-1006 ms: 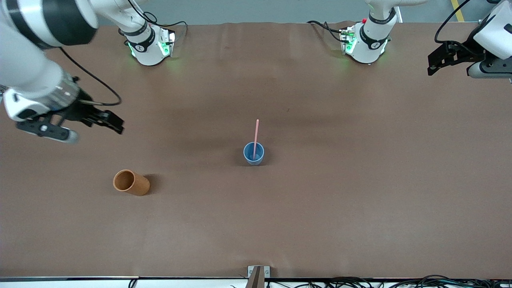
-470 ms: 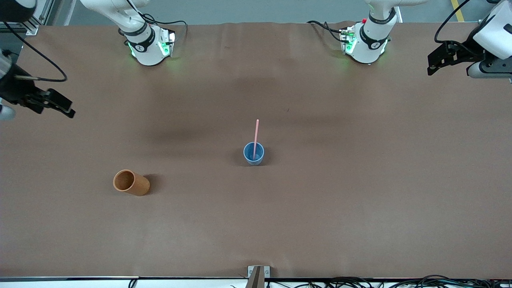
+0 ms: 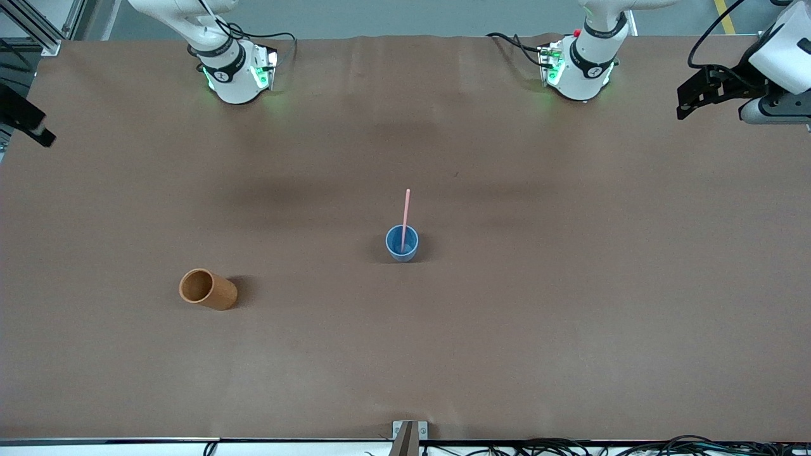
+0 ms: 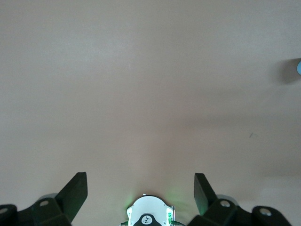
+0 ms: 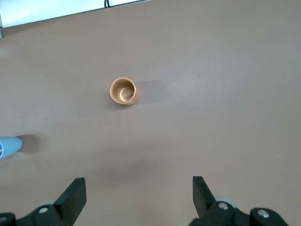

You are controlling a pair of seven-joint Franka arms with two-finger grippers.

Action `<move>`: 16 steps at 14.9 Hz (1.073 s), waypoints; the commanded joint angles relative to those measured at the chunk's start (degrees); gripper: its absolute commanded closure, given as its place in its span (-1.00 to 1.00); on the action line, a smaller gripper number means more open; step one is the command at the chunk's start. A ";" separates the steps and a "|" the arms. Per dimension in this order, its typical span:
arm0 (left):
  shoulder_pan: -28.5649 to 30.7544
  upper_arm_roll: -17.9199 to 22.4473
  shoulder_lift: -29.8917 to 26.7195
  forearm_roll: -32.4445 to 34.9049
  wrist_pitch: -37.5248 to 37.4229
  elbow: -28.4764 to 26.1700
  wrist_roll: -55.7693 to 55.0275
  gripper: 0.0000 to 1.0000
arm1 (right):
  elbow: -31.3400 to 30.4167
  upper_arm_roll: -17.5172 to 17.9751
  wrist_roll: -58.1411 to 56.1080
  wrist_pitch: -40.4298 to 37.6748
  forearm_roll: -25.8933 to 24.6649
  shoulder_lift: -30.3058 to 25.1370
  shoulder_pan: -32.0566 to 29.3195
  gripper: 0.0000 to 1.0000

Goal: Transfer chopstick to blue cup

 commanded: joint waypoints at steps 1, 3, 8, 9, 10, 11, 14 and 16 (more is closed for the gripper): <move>0.24 -0.23 0.42 0.34 -0.52 1.45 0.62 -1.00 | 8.11 1.11 -0.28 -4.84 -0.50 5.11 -1.18 -1.00; 0.24 -0.23 0.42 0.26 -0.61 1.36 0.71 -1.00 | 7.78 1.11 -0.28 -5.46 -0.24 5.30 -0.65 -1.00; 0.33 -0.23 0.42 0.25 -0.52 1.36 0.71 -1.00 | 5.41 1.37 -0.72 -4.68 0.11 5.39 -0.47 -1.00; 0.33 -0.23 0.42 0.25 -0.52 1.45 0.79 -1.00 | 5.15 1.46 -0.80 -4.33 0.20 5.39 -0.56 -1.00; 0.24 -0.23 0.42 0.25 -0.52 1.36 0.79 -1.00 | 4.79 1.46 -1.94 -4.24 0.20 5.39 -0.74 -1.00; 0.24 -0.23 0.42 0.25 -0.52 1.36 0.79 -1.00 | 4.53 1.37 -4.04 -3.54 0.20 5.30 -1.00 -1.00; 0.33 -0.23 0.42 0.25 -0.52 1.36 0.79 -1.00 | 3.74 1.20 -5.99 -2.92 0.20 5.30 -1.09 -1.00; 0.33 -0.23 0.42 0.25 -0.52 1.36 0.79 -1.00 | 2.60 1.28 -6.86 -2.57 0.20 5.30 -0.92 -1.00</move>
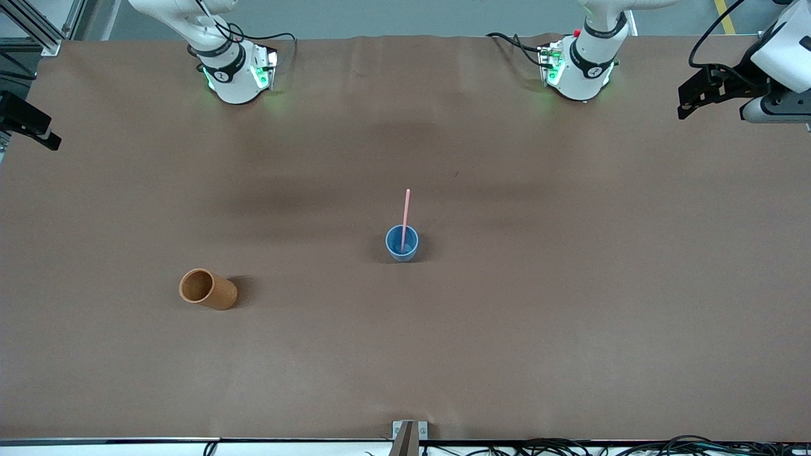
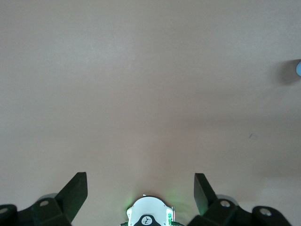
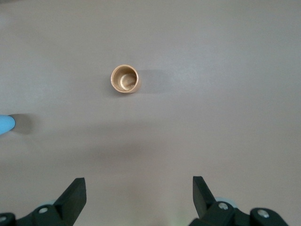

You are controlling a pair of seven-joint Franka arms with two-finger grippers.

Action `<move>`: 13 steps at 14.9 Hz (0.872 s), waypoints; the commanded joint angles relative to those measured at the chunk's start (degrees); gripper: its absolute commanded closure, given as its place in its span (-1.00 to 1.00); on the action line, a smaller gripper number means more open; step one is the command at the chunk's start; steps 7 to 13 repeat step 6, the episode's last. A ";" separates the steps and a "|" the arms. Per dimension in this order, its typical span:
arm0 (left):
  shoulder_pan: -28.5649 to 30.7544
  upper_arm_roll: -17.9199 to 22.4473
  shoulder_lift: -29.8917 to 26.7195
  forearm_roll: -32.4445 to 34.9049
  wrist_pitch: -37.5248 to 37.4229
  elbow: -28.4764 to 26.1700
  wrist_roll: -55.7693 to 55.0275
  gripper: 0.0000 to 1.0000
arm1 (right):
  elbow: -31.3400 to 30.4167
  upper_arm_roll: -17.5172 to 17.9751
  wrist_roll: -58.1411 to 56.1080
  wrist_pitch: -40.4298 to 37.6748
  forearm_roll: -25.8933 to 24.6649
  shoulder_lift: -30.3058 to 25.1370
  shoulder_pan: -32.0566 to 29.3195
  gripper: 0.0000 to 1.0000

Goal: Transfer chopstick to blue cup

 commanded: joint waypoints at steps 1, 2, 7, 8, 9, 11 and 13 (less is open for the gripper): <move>0.33 -0.23 0.38 0.25 -0.53 1.14 0.79 -1.00 | -1.90 0.49 -2.63 1.02 0.16 -0.59 -0.42 -1.00; 0.33 -0.23 0.38 0.25 -0.53 1.14 0.79 -1.00 | -1.99 0.49 -2.99 1.02 0.16 -0.59 -0.33 -1.00; 0.24 -0.23 0.38 0.17 -0.53 1.14 0.79 -1.00 | -2.08 0.66 -3.78 1.10 0.25 -0.59 -0.25 -1.00; 0.24 -0.23 0.38 0.17 -0.53 1.14 0.79 -1.00 | -2.08 0.66 -3.78 1.10 0.25 -0.59 -0.25 -1.00; 0.24 -0.23 0.38 0.17 -0.53 1.14 0.79 -1.00 | -2.08 0.66 -3.78 1.10 0.25 -0.59 -0.25 -1.00; 0.24 -0.23 0.38 0.17 -0.53 1.14 0.79 -1.00 | -2.08 0.66 -3.78 1.10 0.25 -0.59 -0.25 -1.00; 0.24 -0.23 0.38 0.17 -0.53 1.14 0.79 -1.00 | -2.08 0.66 -3.78 1.10 0.25 -0.59 -0.25 -1.00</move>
